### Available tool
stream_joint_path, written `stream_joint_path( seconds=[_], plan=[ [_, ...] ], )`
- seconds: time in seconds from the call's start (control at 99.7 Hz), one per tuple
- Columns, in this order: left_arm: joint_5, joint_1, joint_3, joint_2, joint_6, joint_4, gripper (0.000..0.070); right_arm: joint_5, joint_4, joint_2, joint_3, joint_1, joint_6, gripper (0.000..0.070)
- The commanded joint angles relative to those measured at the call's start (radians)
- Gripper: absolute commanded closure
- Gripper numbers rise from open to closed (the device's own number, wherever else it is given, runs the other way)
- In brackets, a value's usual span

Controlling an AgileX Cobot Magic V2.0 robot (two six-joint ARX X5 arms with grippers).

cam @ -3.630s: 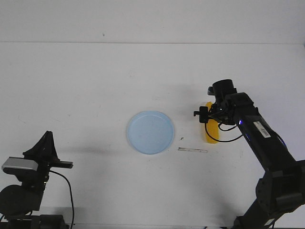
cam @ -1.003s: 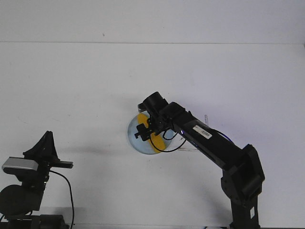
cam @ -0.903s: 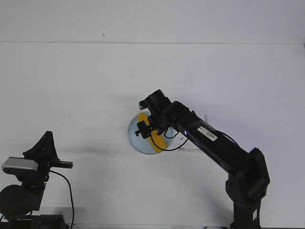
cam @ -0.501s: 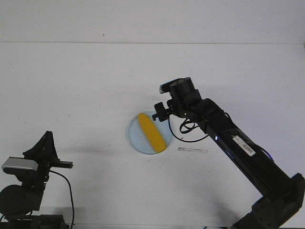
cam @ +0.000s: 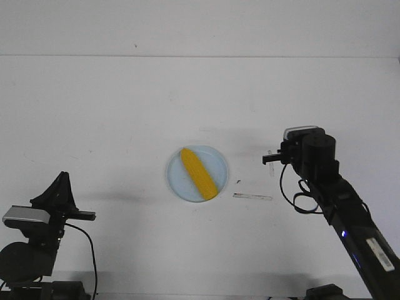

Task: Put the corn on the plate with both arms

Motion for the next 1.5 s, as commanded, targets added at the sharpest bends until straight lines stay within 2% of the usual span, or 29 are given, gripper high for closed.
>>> stream_joint_path(
  seconds=[0.0, 0.211, 0.301, 0.481, 0.732, 0.893, 1.494],
  plan=[
    [-0.003, 0.002, 0.007, -0.001, -0.002, 0.012, 0.0699, -0.002, 0.098, -0.057, -0.072, -0.031, -0.007, 0.0689],
    [-0.003, 0.002, 0.007, -0.001, -0.002, 0.012, 0.0699, -0.002, 0.369, -0.275, -0.328, -0.112, -0.008, 0.0688],
    [-0.003, 0.002, 0.007, -0.001, -0.002, 0.012, 0.0699, -0.002, 0.411, -0.364, -0.408, -0.135, -0.008, 0.0689],
    [-0.002, 0.002, 0.007, -0.001, -0.002, 0.012, 0.0699, -0.002, 0.386, -0.54, -0.494, -0.145, -0.007, 0.0689],
    [-0.002, 0.002, 0.007, -0.001, -0.002, 0.012, 0.0699, -0.002, 0.194, -0.754, -0.499, -0.145, -0.007, 0.0689],
    [-0.003, 0.002, 0.007, -0.001, -0.002, 0.012, 0.0699, -0.001, 0.126, -0.846, -0.499, -0.145, -0.008, 0.0689],
    [-0.002, 0.002, 0.007, -0.001, -0.002, 0.012, 0.0699, -0.001, 0.155, -0.917, -0.499, -0.145, -0.008, 0.0689]
  ],
)
